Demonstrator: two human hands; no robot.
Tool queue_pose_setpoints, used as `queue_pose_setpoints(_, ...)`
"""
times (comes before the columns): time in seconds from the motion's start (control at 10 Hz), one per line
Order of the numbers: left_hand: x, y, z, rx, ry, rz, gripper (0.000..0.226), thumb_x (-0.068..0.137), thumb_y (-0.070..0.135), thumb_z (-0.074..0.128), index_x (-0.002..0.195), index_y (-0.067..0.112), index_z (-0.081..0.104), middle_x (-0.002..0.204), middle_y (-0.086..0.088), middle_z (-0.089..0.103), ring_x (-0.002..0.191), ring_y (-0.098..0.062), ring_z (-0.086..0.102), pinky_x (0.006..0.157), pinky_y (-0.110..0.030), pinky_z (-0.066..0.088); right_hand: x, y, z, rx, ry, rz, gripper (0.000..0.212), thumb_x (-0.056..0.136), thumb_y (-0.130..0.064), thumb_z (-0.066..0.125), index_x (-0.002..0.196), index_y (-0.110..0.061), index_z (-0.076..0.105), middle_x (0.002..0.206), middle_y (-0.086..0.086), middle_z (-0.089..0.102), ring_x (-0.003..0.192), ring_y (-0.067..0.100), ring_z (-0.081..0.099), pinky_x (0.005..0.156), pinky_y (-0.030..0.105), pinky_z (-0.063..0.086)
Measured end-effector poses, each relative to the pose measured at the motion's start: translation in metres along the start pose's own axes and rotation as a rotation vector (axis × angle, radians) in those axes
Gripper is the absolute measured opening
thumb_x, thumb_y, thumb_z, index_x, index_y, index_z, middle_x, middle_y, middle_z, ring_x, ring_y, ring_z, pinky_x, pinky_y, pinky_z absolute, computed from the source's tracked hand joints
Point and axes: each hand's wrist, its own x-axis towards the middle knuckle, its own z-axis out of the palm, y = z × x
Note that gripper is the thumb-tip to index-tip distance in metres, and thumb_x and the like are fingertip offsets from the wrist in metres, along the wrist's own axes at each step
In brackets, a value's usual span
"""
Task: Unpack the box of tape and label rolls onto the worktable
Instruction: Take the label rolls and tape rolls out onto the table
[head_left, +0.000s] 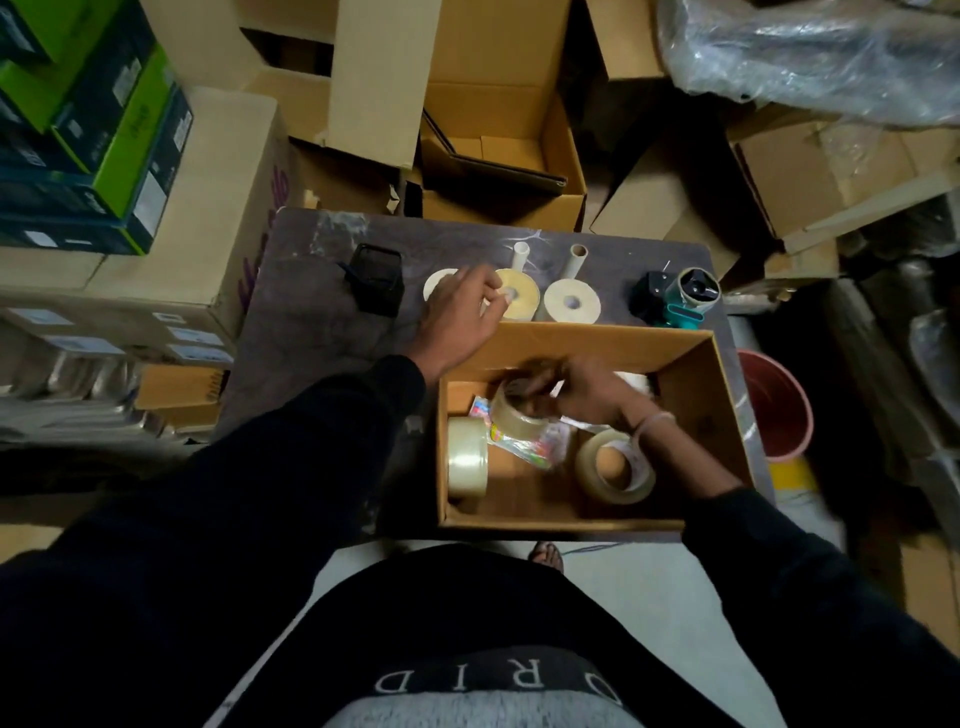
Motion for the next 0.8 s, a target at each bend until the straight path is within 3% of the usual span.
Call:
queue_pose_setpoints(0.1,-0.011,0.008,-0.004,0.168,0.000,0.386,0.025,0.090,0.031,0.069,0.107,0.014,0.064,0.101,-0.001,0.066,0.098,-0.023,0.057,0.086,-0.036,0.045,0.010,0.019,0.033,-0.137,-0.003,0.075,0.031,0.079,-0.020,0.077,0.109,-0.012,0.075,0.110,0.010,0.073,0.104,0.028,0.068,0.090,0.034,0.054)
queue_pose_setpoints(0.2,-0.027,0.010,0.002,0.328,-0.171,0.627,0.025,0.083,0.026,0.077,0.101,0.013,0.064,0.102,-0.004,0.065,0.109,-0.027,0.057,0.083,-0.035,0.051,0.013,0.034,0.046,-0.091,-0.025,0.138,0.030,0.083,-0.014,0.074,0.114,-0.014,0.072,0.111,0.012,0.071,0.103,0.029,0.068,0.088,0.035,0.055)
queue_pose_setpoints(0.3,-0.043,0.027,-0.008,0.596,-0.190,0.679,0.018,0.081,0.021,0.076,0.090,0.013,0.063,0.095,-0.006,0.063,0.104,-0.030,0.058,0.078,-0.042,0.056,0.015,0.049,0.044,-0.008,-0.023,0.171,0.029,0.082,-0.013,0.074,0.111,-0.015,0.073,0.109,0.012,0.072,0.100,0.030,0.069,0.089,0.040,0.057)
queue_pose_setpoints(0.4,-0.048,0.044,-0.005,0.608,-0.211,0.677,0.015,0.082,0.022,0.075,0.086,0.014,0.062,0.090,-0.006,0.062,0.092,-0.028,0.060,0.075,-0.041,0.053,0.012,0.058,0.032,0.033,-0.012,0.126,0.025,0.082,-0.009,0.073,0.106,-0.012,0.074,0.103,0.010,0.072,0.091,0.020,0.065,0.088,0.038,0.055)
queue_pose_setpoints(0.5,-0.059,0.049,0.005,0.553,-0.520,0.368,0.023,0.084,0.023,0.074,0.103,0.016,0.063,0.108,-0.006,0.064,0.103,-0.030,0.064,0.079,-0.040,0.054,-0.001,0.060,0.014,0.070,-0.012,0.092,0.021,0.085,-0.003,0.068,0.105,-0.007,0.073,0.094,0.005,0.069,0.083,0.015,0.062,0.081,0.029,0.054)
queue_pose_setpoints(0.6,-0.064,0.038,0.018,0.663,-0.931,0.162,0.065,0.076,0.035,0.086,0.128,0.011,0.057,0.128,-0.011,0.060,0.118,-0.033,0.059,0.094,-0.039,0.049,-0.012,0.065,-0.005,0.141,0.016,0.081,0.011,0.088,-0.007,0.069,0.097,-0.005,0.074,0.087,0.003,0.069,0.065,0.005,0.057,0.068,0.018,0.047)
queue_pose_setpoints(0.7,-0.070,0.027,0.043,0.816,-1.106,0.089,0.094,0.061,0.051,0.092,0.134,0.009,0.050,0.131,-0.013,0.060,0.118,-0.034,0.060,0.100,-0.041,0.050,-0.024,0.063,-0.022,0.227,-0.061,0.120,0.010,0.091,-0.014,0.067,0.096,-0.009,0.074,0.074,0.002,0.067,0.054,0.009,0.055,0.057,0.024,0.048)
queue_pose_setpoints(0.8,-0.076,0.022,0.059,0.890,-1.136,0.075,0.099,0.060,0.047,0.094,0.139,0.011,0.047,0.132,-0.013,0.062,0.119,-0.033,0.061,0.098,-0.043,0.052,-0.030,0.058,-0.031,0.301,-0.137,0.182,0.008,0.092,-0.012,0.064,0.094,-0.007,0.071,0.063,0.005,0.060,0.050,0.013,0.053,0.051,0.024,0.045)
